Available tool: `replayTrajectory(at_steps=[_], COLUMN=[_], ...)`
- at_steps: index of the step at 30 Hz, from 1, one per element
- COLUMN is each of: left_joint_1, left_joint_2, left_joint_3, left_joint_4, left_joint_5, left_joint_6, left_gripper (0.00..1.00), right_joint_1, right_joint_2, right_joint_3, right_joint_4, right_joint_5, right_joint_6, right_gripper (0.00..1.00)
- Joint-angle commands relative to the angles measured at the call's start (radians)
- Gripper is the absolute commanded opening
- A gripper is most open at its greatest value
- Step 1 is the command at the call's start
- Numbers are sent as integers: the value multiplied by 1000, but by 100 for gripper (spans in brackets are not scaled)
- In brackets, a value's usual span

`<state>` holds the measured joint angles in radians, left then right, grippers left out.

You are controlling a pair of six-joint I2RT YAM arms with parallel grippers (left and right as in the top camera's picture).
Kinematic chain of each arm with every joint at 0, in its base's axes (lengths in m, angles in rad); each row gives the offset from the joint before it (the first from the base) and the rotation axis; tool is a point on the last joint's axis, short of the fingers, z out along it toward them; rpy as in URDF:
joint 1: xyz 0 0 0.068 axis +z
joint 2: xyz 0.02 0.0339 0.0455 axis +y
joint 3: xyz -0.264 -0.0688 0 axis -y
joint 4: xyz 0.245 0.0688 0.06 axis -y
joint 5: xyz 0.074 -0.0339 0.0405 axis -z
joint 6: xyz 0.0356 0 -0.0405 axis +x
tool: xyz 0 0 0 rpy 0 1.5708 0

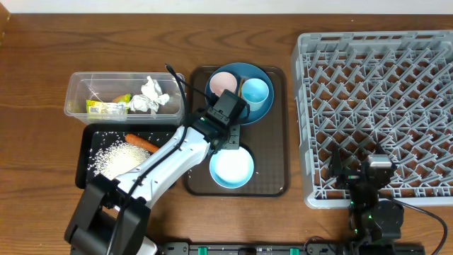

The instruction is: Sort waste into correct bins and load items into the dishwasher rack

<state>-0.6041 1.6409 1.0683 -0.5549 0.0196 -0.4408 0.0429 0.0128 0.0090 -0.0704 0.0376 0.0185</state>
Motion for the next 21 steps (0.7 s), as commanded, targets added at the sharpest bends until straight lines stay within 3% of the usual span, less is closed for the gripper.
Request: replayTrajectory(at_steps=[1,9,15,21], left_joint_1=[0,10,40,41], left_joint_2=[-5,-96,-261,-381], left_joint_3=[-4,-4,-1,-1], left_joint_4=[4,2,-16,-121], left_joint_5=[90,33,29,91], left_joint_6=[3,37,37,37], left_gripper=[19,19,19,24], right_joint_1=[9,9,9,9], right_joint_2=[0,0,0,0], right_joint_3=[-3,-3,-3,-3], right_joint_4=[-1,-1,-1,-1], right_joint_5=[3,3,3,3], right_joint_6=[3,3,3,3], right_gripper=[99,99,99,99])
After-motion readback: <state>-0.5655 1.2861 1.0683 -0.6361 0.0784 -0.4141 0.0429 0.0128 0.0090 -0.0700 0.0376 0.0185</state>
